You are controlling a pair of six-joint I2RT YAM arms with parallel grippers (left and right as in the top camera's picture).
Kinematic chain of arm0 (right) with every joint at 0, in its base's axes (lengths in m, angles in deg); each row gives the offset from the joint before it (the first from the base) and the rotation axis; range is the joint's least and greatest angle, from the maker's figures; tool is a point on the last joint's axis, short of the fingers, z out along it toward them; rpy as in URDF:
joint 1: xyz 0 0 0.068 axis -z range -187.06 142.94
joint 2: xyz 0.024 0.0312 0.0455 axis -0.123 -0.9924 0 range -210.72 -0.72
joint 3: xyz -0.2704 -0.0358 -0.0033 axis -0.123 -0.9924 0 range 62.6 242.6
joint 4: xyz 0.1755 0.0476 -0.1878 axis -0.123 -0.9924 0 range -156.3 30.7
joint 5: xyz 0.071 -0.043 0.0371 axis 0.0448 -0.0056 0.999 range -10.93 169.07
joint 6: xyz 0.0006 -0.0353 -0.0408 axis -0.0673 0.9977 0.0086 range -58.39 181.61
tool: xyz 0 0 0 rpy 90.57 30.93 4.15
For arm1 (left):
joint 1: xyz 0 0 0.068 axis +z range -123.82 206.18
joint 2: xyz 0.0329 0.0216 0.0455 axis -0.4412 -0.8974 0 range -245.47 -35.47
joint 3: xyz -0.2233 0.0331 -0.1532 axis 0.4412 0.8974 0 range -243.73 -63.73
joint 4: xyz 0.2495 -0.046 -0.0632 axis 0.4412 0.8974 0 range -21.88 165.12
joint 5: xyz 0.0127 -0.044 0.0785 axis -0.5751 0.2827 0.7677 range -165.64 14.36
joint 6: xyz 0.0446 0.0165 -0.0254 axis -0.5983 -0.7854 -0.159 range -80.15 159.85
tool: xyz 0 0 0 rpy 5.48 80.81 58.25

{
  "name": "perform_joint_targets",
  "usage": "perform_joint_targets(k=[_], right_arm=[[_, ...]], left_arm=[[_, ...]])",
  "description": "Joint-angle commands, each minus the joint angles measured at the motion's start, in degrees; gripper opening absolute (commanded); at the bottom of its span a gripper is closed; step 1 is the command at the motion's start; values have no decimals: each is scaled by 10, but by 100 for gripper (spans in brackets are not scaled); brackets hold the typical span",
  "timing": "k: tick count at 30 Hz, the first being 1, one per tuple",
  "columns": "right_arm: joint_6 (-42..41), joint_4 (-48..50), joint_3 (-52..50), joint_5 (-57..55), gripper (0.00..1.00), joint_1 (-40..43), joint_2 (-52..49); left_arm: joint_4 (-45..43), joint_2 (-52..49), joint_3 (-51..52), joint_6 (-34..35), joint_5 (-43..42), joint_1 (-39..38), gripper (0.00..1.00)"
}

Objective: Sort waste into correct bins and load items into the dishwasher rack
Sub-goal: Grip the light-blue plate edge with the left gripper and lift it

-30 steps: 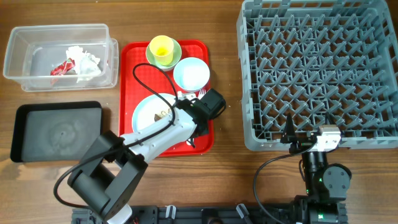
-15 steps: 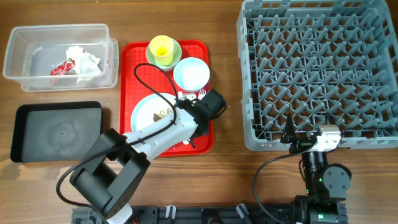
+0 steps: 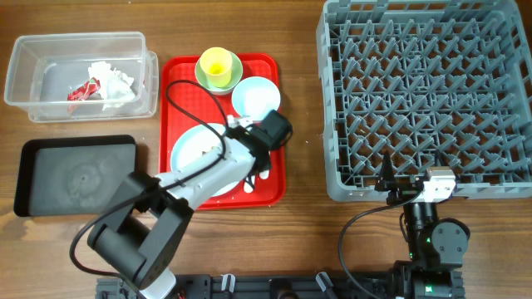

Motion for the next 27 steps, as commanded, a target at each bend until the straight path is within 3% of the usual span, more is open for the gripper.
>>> perform_joint_targets(k=[1,15,27], right_arm=[[-2,1,0,-5,100,2,3],[-2,1,0,-5,100,2,3],[-1,1,0,-5,100,2,3]], left_arm=[[-16,13,2,-6,10,19,29],[-46,-9,6,-23,1,23,31],[-46,-22,6,-22,16,22,23]])
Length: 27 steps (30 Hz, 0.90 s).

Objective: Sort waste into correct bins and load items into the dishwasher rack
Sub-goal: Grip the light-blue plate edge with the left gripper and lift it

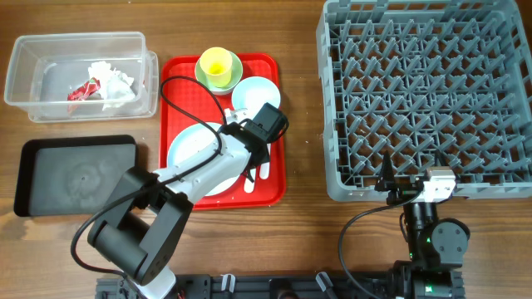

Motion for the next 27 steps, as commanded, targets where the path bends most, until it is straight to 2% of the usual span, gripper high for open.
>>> perform_joint_targets(k=[1,11,16,20,27], right_arm=[[-2,1,0,-5,100,2,3],[-2,1,0,-5,100,2,3],[-1,1,0,-5,100,2,3],[-2,1,0,-5,100,2,3],[-2,1,0,-5,100,2,3]], left_arm=[[0,-15,6,-5,14,3,23],[-2,-23,6,-1,14,3,18],[-2,-23,6,-1,14,3,5],[0,-23,4,-2,15,3,4],[59,-17,-38,-2,53,3,4]])
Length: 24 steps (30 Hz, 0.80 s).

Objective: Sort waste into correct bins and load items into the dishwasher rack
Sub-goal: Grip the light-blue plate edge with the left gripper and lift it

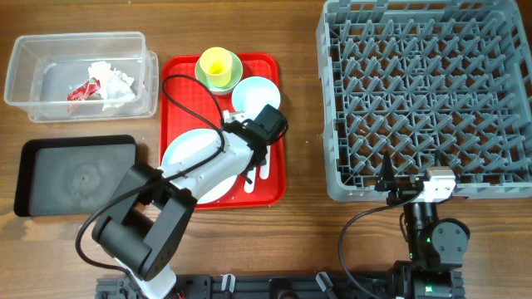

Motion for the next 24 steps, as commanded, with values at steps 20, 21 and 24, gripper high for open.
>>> perform_joint_targets(k=[20,21,24], right_arm=[[-2,1,0,-5,100,2,3],[-1,1,0,-5,100,2,3],[-2,1,0,-5,100,2,3]], left_arm=[[111,-2,-96,3,79,3,4],[111,-2,-96,3,83,3,4],[115,-2,-96,3,92,3,4]])
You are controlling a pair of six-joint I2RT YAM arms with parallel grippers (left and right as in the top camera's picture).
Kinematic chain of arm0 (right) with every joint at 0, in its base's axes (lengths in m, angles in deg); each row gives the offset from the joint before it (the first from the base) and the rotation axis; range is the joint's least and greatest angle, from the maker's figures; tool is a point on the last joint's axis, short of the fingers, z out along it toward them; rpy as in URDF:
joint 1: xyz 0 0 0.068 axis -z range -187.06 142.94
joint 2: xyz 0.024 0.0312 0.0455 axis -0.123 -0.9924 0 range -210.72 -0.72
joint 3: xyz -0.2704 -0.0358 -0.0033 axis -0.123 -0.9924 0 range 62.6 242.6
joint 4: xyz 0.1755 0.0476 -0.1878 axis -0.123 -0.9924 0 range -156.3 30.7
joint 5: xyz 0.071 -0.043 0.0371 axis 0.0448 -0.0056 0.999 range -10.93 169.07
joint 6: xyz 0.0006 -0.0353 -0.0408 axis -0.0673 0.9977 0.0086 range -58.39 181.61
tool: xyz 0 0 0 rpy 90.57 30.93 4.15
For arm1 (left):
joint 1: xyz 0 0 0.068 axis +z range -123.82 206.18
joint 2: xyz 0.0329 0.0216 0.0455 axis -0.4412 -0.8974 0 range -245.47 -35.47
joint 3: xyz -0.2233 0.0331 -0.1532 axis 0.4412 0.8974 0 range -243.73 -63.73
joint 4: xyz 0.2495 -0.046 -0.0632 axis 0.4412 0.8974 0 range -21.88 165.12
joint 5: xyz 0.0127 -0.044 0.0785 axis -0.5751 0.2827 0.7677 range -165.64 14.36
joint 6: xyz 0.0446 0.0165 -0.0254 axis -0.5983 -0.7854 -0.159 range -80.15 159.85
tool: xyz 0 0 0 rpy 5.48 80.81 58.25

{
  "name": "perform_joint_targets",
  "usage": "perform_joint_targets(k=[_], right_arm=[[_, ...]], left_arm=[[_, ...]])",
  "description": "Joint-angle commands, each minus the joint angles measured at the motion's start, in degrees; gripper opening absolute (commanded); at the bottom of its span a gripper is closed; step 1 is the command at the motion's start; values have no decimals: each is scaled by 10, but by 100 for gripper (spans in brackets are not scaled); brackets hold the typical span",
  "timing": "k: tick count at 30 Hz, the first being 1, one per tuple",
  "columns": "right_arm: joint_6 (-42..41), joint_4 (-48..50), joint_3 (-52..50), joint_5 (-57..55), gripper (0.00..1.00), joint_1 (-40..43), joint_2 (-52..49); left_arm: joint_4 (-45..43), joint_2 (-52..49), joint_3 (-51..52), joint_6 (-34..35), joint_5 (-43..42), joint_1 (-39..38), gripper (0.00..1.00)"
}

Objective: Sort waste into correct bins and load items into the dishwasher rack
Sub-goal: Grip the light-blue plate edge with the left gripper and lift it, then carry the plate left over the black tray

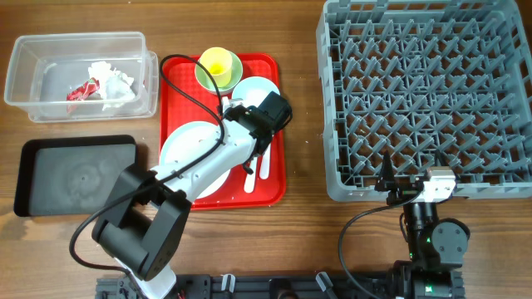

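Note:
On the red tray (pixel 170 83) lie a white plate (pixel 184 156), a white bowl (pixel 253 93), a yellow cup on a green saucer (pixel 218 66) and white plastic cutlery (pixel 263 169). My left gripper (pixel 259 143) hangs low over the tray's right side, between the plate's right rim and the cutlery. Its wrist hides the fingertips, so the jaws cannot be read. The grey dishwasher rack (pixel 428 91) stands at the right with nothing in it. My right gripper (pixel 388 178) rests at the rack's front edge, its fingers together and holding nothing.
A clear plastic bin (pixel 79 75) at the far left holds crumpled white paper and a red wrapper. A black tray (pixel 79 176) lies in front of it. The left arm's cable loops over the red tray.
My left wrist has moved a little toward the back of the tray, nearer the bowl. The white plate now sits slightly further left. The right arm has not moved.
My left gripper was low over the tray's front right corner, at the cutlery and the plate's rim. At each later moment it stood further back along the tray's right side, and the plate lay further left. The right arm stayed parked by the rack.

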Motion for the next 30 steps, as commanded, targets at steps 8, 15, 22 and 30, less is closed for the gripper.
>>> perform_joint_targets(k=[8,15,22,30], right_arm=[[-2,1,0,-5,100,2,3],[-2,1,0,-5,100,2,3],[-2,1,0,-5,100,2,3],[-1,1,0,-5,100,2,3]], left_arm=[[40,-2,-50,1,56,2,4],[67,-2,-69,-3,76,3,4],[120,-1,-138,-4,125,7,4],[124,16,-140,-15,133,106,4]])
